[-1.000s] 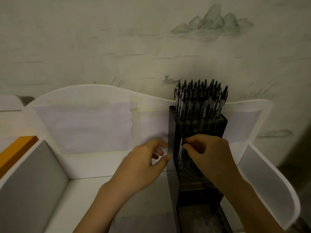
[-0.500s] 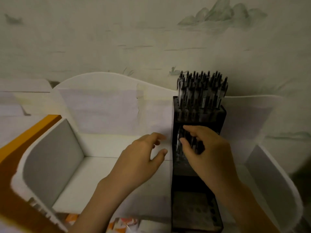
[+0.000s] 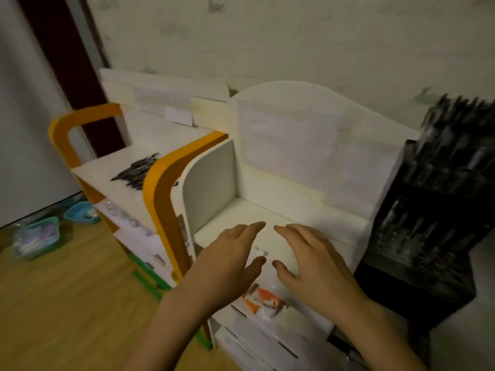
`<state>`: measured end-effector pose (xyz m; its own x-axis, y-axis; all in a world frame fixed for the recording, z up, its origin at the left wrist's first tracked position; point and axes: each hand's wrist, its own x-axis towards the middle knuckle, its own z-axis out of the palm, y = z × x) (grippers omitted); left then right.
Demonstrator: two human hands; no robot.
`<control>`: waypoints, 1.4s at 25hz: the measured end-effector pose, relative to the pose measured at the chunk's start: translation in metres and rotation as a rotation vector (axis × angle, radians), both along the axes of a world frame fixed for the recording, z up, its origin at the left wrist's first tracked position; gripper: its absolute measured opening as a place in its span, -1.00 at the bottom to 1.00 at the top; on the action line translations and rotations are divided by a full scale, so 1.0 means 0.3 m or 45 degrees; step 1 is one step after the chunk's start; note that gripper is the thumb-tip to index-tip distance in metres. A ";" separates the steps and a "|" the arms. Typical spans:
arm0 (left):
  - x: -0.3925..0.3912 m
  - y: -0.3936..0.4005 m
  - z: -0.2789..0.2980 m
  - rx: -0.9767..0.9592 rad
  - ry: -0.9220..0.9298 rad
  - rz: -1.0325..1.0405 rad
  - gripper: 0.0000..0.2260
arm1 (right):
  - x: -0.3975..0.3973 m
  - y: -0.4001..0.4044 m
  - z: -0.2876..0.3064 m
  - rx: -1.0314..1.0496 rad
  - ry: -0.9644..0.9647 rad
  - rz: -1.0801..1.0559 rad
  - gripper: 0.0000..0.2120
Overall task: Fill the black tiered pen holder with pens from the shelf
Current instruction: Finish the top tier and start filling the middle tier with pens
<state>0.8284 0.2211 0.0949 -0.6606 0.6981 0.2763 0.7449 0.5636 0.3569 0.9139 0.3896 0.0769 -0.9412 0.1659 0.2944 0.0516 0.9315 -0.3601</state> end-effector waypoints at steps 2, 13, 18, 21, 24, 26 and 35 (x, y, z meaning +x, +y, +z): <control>-0.030 -0.115 -0.002 -0.031 0.013 0.088 -0.42 | -0.074 -0.081 -0.003 0.013 -0.004 0.079 -0.39; -0.388 -0.837 0.003 -0.019 0.117 0.455 -0.37 | -0.597 -0.743 0.073 0.062 0.220 0.411 -0.43; -0.625 -1.144 0.034 -0.052 0.163 0.554 -0.35 | -0.870 -1.047 0.067 0.072 0.225 0.403 -0.42; -0.773 -1.266 0.052 -0.074 0.156 0.524 -0.35 | -1.014 -1.158 0.068 0.034 0.210 0.382 -0.42; -0.914 -1.323 0.057 -0.075 0.149 0.448 -0.35 | -1.124 -1.185 0.060 0.028 0.205 0.296 -0.42; -1.025 -1.322 0.054 -0.060 0.123 0.391 -0.35 | -1.198 -1.177 0.054 0.045 0.196 0.219 -0.43; -1.583 -1.136 0.034 -0.068 0.077 0.166 -0.39 | -1.619 -1.042 -0.014 0.006 0.175 -0.066 -0.45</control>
<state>0.3534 -0.1195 0.1050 -0.7299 0.6222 0.2832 0.6834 0.6740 0.2805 0.4281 0.0769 0.0728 -0.8820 0.2115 0.4211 0.0500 0.9306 -0.3627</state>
